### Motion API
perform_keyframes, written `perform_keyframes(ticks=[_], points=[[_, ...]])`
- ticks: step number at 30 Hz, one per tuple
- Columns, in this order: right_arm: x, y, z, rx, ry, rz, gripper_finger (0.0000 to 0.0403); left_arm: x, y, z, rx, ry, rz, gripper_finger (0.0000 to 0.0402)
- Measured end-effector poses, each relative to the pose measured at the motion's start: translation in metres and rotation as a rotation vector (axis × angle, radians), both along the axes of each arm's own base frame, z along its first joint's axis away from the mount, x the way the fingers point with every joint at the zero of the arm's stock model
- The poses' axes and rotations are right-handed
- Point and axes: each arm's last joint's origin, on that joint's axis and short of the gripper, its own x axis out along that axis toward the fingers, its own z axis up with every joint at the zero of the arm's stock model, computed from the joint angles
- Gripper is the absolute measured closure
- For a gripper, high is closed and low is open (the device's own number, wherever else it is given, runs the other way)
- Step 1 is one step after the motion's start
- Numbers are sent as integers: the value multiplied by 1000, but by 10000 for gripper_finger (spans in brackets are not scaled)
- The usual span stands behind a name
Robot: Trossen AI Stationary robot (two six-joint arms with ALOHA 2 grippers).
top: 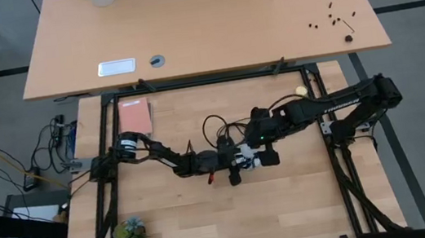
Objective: Screw lightbulb
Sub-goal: Insert the lightbulb into the lamp
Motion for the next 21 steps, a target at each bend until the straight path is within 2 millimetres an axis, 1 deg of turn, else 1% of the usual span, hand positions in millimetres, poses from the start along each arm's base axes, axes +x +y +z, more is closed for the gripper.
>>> perform_keyframes(ticks=[4, 7, 12, 14, 21], points=[[10, 6, 2, -19, 53, 50, 28, 0, 0, 0, 0, 0, 0, 219], [17, 10, 1, -48, 129, 118, 28, 0, 0, 0, 0, 0, 0, 228], [30, 12, 6, -89, 200, 221, 28, 0, 0, 0, 0, 0, 0, 228], [34, 12, 9, -107, 201, 273, 28, 0, 0, 1, 0, 0, -1, 228], [36, 13, 7, -136, 216, 455, 27, 0, -1, 0, 0, 1, -4, 228]])
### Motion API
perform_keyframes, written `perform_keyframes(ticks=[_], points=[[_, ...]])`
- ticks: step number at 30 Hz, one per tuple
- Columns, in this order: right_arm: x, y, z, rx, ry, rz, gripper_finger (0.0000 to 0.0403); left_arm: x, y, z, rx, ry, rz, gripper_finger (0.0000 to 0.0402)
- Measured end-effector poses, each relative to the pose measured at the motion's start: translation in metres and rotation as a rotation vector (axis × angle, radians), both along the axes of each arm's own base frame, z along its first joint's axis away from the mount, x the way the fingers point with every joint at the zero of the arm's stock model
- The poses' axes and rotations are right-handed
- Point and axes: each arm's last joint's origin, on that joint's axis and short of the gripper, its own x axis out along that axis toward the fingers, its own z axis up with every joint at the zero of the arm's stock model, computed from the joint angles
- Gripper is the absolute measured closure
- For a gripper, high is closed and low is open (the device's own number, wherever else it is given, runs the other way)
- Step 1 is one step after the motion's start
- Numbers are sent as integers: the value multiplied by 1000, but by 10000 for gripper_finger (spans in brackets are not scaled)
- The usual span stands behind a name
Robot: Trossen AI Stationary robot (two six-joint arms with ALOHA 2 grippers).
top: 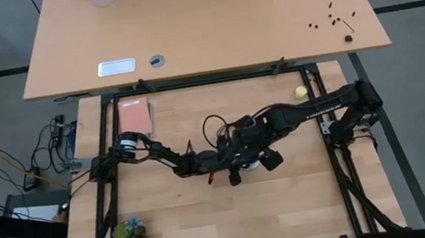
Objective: Screw lightbulb
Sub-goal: Insert the lightbulb into the lamp
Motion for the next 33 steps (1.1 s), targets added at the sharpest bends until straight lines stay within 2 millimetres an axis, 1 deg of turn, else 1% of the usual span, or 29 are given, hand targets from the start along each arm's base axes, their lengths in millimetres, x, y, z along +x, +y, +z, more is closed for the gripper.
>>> perform_keyframes(ticks=[4, 9, 20, 22, 25, 30, 33], points=[[1, 0, 0, -17, -6, 68, 27, 0, 0, 0, 0, 0, -1, 228], [8, -1, -8, -29, 4, 105, 27, 0, 0, 0, 0, -1, -1, 228], [26, -11, -42, -23, 120, 73, 28, 0, 0, 0, 0, 0, -1, 228], [27, -13, -45, -8, 130, 52, 30, 0, 0, 0, 0, 0, -1, 228], [28, -17, -45, 22, 120, 4, 30, 0, 0, 0, 0, 3, -1, 228], [28, -24, -44, 51, 106, -145, 32, 0, 0, 0, -1, 3, -1, 228], [28, -25, -44, 62, 106, -212, 43, 0, 0, 0, -1, 4, 0, 228]])
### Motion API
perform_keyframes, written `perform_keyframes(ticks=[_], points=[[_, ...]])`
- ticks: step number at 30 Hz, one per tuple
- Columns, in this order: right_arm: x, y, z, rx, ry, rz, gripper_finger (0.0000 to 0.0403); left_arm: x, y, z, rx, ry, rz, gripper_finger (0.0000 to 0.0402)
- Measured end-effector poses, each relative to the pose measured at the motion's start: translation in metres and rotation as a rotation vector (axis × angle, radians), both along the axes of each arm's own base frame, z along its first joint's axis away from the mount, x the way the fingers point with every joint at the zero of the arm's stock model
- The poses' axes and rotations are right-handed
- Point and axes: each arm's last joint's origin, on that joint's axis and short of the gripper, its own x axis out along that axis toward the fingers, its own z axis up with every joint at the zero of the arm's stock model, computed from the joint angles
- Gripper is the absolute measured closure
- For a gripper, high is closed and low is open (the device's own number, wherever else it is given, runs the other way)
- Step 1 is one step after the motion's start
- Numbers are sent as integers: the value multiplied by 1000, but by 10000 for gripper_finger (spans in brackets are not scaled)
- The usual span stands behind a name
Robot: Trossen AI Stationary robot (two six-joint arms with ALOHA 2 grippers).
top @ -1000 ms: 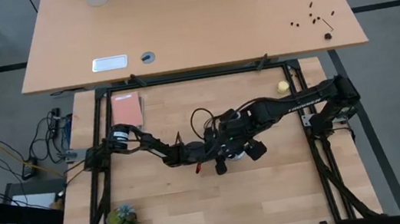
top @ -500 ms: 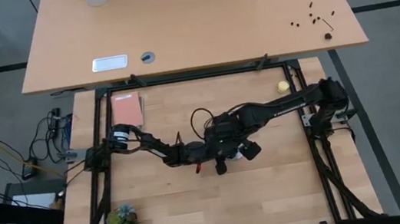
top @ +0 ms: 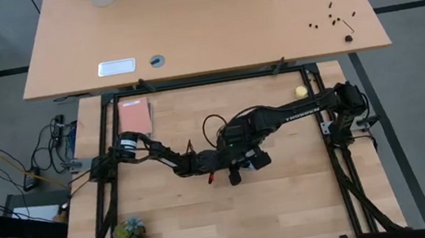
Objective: Screw lightbulb
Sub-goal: Insert the lightbulb into the lamp
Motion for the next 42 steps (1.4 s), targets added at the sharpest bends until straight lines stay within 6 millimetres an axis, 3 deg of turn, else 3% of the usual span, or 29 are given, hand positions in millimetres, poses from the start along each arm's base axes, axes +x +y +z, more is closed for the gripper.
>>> perform_keyframes(ticks=[11, 21, 26, 31, 42], points=[[0, 1, 0, 26, -9, -175, 136, 0, 0, 0, 0, 1, 3, 227], [1, 1, 0, 60, -25, -439, 105, 0, 0, 0, -1, 1, 1, 227], [1, 1, 0, 66, -31, -476, 115, 0, 0, 0, -1, 1, -1, 227], [0, 1, 1, 57, -32, -400, 117, 0, 0, 0, -1, 1, 0, 227], [-2, 16, 3, -53, -16, 31, 52, 0, -1, 0, -2, 3, -8, 227]])
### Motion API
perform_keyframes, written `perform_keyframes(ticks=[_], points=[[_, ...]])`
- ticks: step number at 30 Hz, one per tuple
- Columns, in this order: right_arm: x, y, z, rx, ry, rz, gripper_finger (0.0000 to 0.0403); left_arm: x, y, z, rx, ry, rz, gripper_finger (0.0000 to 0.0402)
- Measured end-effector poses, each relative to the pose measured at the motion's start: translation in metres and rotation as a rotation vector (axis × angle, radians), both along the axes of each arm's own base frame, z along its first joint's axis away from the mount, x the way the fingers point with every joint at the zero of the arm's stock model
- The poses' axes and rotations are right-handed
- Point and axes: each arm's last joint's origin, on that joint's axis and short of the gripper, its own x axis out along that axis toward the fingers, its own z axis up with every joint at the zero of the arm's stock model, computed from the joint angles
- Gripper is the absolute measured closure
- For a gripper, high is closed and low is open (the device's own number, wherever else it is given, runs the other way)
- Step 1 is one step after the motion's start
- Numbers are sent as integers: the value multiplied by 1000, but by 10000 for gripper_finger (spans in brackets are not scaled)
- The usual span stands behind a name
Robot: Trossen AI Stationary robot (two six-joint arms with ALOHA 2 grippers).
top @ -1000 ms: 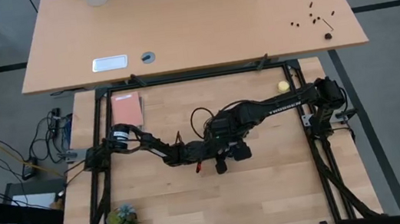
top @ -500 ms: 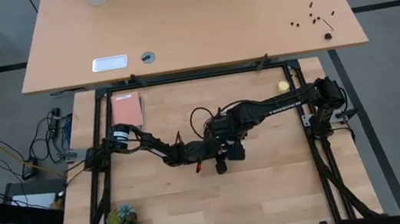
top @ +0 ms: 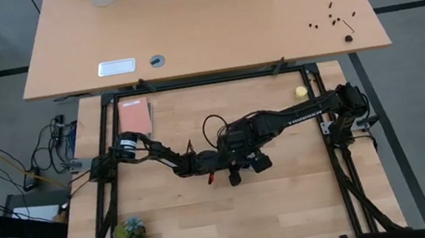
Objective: Screw lightbulb
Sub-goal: Insert the lightbulb into the lamp
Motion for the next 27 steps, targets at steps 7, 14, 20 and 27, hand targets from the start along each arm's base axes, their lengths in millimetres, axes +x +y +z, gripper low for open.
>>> perform_keyframes(ticks=[7, 14, 20, 27], points=[[0, 1, 0, -35, 23, 214, 53, 0, 0, 0, 0, 3, 2, 227], [-1, 1, 0, -53, 45, 347, 83, 0, 0, 0, 1, 4, 7, 227], [-1, 1, 0, -51, 46, 354, 120, 0, 0, -1, 1, 5, 7, 227], [-1, 1, 0, -16, 22, 114, 116, 0, 0, -1, 1, 6, 8, 227]])
